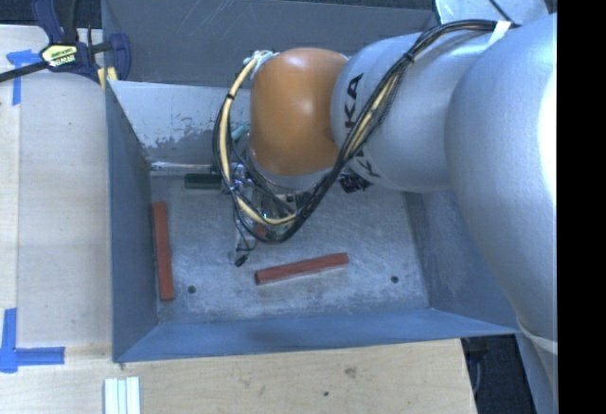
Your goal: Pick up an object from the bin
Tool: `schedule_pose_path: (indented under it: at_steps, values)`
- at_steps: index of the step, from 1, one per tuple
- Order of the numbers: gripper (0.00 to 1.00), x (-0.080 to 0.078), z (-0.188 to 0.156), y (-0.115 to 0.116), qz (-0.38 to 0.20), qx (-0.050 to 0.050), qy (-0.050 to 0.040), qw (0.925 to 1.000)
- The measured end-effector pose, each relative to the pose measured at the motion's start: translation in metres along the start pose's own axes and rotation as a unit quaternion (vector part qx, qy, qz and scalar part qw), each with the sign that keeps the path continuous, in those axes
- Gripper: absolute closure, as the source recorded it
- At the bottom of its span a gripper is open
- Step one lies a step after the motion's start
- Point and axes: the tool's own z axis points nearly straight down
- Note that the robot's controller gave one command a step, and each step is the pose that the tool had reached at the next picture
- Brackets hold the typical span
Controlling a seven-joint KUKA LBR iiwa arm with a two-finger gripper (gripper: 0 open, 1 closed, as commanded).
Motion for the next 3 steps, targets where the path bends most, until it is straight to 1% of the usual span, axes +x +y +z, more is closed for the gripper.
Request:
schedule_pose_path:
  at_steps: [1, 2, 3]
  values:
    - [0.00, -0.050, 0.043, -0.045, -0.086, 0.000, -0.0060, 0.9963]
    - [0.00, -0.066, 0.054, -0.015, -0.096, 0.000, -0.0062, 0.9954]
    - [1.00, -0.066, 0.053, -0.015, -0.094, -0.001, -0.0066, 0.9955]
